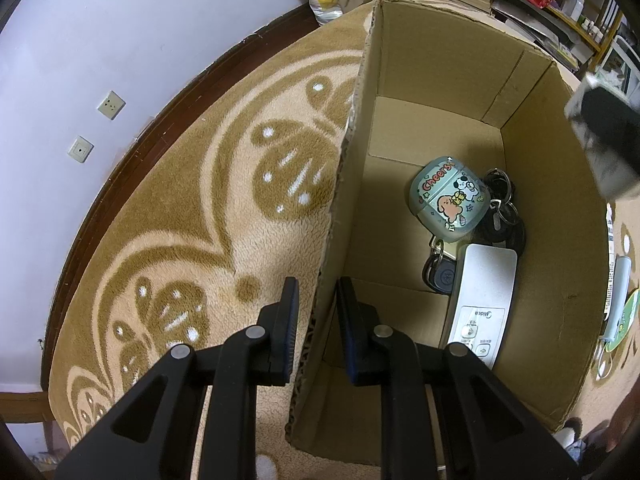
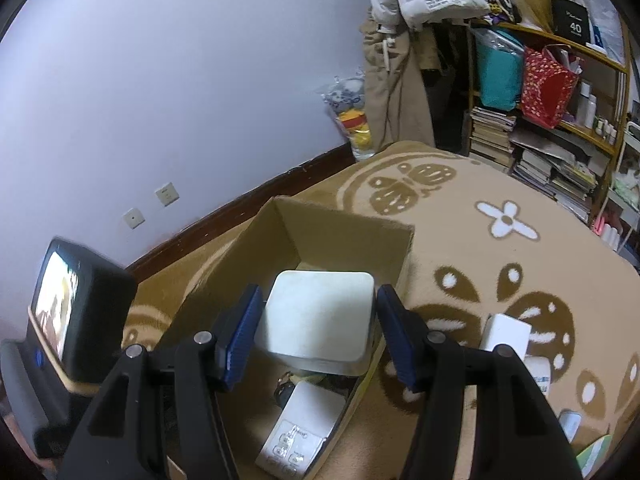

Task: Organize rigid objects
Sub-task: 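Carry the beige box into the box and release it with the right tool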

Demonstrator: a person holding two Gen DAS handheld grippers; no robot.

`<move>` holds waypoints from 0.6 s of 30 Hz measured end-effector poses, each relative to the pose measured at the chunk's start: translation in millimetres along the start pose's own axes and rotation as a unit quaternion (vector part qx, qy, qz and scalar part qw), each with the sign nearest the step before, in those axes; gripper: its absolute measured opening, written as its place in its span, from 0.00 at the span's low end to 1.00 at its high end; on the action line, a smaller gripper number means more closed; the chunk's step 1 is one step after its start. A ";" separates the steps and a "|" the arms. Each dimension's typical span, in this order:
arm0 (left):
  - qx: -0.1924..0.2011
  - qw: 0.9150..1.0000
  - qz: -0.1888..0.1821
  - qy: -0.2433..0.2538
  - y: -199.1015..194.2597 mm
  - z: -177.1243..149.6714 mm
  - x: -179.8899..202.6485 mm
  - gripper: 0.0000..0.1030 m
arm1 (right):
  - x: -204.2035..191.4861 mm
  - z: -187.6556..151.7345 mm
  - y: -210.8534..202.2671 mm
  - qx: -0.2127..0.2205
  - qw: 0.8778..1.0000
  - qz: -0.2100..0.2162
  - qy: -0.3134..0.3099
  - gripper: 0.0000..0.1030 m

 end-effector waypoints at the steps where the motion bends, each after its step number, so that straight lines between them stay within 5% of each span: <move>1: 0.000 1.000 0.000 0.000 -0.1 -0.1 -0.1 0.19 | -0.5 -2.7 0.8 -0.001 1.000 0.000 -0.002 0.61; 18: 0.000 1.000 0.001 0.001 -0.1 -1.2 -0.5 0.19 | 5.0 -12.8 9.0 -0.020 1.000 -0.022 0.009 0.62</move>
Point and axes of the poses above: each gripper's, at about its wrist camera, not at the fingertips, and y roughly the way its jaws point, x to its right, z to its top, the point moved 6 cm from there along y, roughly the way its jaws point, and after that the axes turned 2 degrees about -z, right-handed, at the moved point
